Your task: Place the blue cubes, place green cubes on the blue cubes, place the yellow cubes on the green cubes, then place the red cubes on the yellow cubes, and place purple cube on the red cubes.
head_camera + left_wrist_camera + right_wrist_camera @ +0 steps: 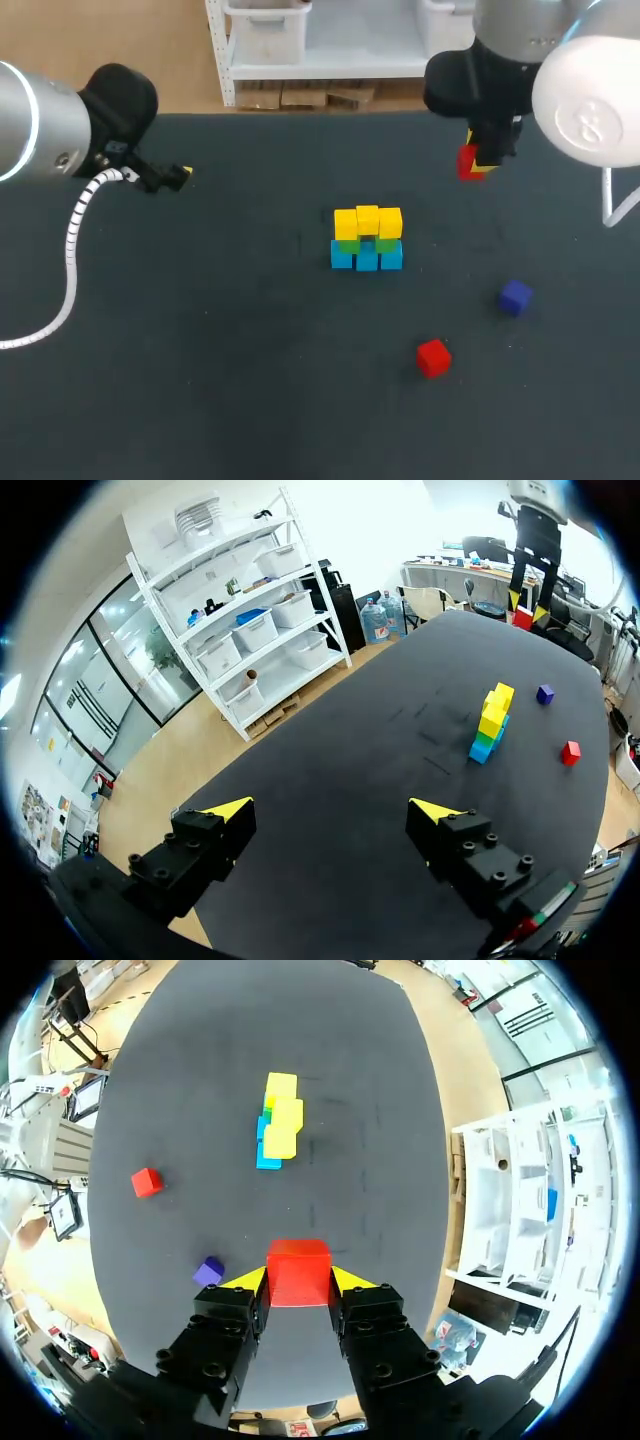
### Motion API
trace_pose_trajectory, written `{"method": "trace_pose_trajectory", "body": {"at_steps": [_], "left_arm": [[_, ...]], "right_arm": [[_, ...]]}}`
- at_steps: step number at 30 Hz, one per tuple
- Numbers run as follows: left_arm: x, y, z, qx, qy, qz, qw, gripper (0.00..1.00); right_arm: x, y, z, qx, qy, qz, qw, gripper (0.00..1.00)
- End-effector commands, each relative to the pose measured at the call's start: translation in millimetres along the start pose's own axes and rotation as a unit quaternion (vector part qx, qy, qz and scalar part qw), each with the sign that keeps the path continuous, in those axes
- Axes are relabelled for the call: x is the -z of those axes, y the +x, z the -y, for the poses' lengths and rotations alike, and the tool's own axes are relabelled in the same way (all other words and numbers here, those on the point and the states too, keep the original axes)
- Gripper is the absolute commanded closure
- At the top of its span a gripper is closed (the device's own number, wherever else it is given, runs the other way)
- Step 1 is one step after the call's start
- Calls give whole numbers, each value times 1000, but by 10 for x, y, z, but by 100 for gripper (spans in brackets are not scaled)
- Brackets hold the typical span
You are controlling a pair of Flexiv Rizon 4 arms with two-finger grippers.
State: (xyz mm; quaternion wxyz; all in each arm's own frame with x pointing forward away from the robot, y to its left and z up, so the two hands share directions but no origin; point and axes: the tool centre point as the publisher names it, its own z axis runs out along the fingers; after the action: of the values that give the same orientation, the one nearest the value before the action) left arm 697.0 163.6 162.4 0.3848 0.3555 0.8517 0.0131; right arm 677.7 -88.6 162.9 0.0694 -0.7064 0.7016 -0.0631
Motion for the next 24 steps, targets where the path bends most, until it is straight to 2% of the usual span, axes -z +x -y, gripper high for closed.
{"method": "trace_pose_trajectory", "body": {"at_steps": [1,15,24], "left_arm": [[-6,5,-14,-1,2,1,1000,0],[-6,5,-14,-1,2,1,1000,0],[-6,5,-14,-1,2,1,1000,0]], "right_arm": [[-38,-60,59,7,-18,-10,1000,100],[-53,-125,67,6,-71,12,997,100],[-200,-380,117,38,-101,14,994,100]]}}
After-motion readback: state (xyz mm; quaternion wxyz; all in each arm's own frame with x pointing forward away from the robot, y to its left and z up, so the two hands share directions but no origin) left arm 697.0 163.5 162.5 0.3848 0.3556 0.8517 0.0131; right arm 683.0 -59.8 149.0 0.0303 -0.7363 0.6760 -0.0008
